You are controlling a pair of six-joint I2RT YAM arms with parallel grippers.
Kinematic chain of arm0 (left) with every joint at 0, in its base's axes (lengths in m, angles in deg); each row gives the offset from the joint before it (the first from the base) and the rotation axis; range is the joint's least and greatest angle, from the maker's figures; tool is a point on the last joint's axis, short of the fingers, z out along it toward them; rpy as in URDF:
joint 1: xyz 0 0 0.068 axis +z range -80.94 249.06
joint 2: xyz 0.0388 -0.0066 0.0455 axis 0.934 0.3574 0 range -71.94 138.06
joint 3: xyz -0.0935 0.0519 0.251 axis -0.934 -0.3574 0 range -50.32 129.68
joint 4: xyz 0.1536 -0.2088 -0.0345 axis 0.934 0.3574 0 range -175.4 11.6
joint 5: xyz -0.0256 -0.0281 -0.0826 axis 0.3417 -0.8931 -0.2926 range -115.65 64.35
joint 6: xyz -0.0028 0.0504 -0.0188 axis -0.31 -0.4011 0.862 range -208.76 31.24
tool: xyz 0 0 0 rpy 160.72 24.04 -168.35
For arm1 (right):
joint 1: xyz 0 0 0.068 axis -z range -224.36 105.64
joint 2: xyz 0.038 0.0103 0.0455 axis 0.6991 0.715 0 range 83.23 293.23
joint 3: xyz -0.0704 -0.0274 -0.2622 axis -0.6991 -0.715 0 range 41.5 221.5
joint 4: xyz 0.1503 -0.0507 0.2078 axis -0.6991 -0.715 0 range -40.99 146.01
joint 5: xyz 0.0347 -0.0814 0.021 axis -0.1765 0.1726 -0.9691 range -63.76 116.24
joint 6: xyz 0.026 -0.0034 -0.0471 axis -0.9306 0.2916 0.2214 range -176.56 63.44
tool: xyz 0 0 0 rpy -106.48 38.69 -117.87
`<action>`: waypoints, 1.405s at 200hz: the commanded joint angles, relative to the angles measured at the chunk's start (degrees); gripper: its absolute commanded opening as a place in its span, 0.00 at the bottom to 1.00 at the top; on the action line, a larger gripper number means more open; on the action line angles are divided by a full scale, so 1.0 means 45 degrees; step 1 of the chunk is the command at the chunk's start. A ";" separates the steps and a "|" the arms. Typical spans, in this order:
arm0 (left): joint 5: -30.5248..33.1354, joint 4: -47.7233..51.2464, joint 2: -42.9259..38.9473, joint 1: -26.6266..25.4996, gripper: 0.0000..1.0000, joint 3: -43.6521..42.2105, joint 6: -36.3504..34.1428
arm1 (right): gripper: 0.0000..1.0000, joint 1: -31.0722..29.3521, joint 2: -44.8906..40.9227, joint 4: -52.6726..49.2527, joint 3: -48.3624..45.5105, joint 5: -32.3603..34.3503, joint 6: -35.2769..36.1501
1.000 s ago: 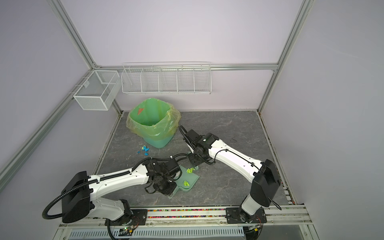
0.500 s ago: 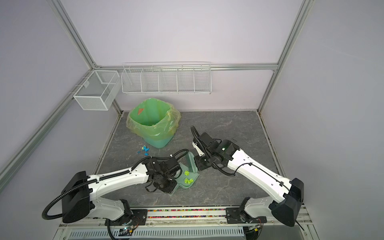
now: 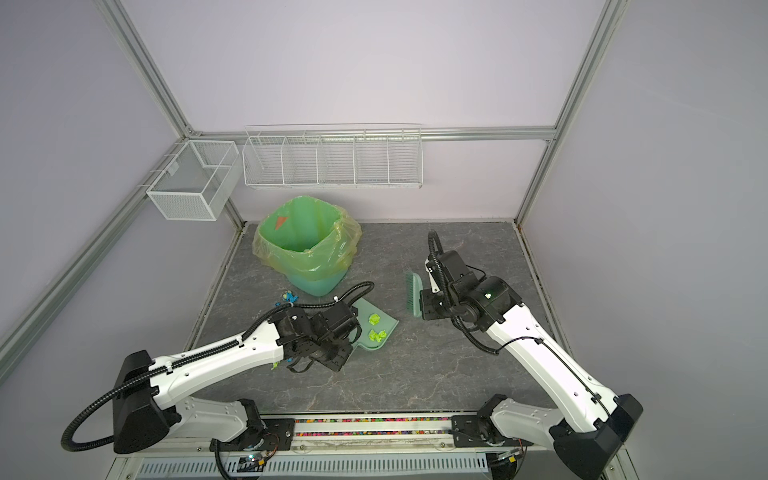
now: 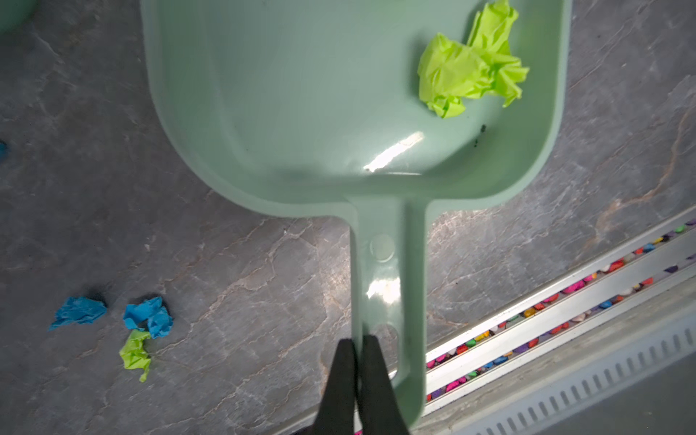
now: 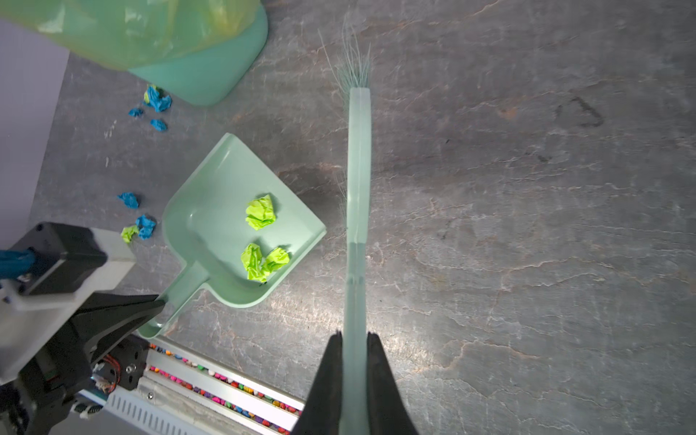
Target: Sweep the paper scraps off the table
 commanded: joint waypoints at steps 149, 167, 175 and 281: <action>0.8437 0.0820 -0.1455 0.1289 0.00 0.5294 -0.3549 | 0.07 0.0646 -0.1059 0.0763 -0.1401 -0.1082 -0.0807; 1.0085 0.0312 -0.1411 0.1457 0.00 0.5343 -0.4389 | 0.07 0.0638 -0.0894 0.0763 -0.1287 -0.1146 -0.0742; 1.0898 0.0002 -0.1351 0.1567 0.00 0.5314 -0.4802 | 0.07 0.0646 -0.0872 0.0758 -0.1324 -0.1197 -0.0746; 1.7969 -1.0334 0.0624 0.3989 0.00 0.2381 -1.7469 | 0.07 0.0654 -0.1499 0.1702 -0.2000 -0.1777 -0.0237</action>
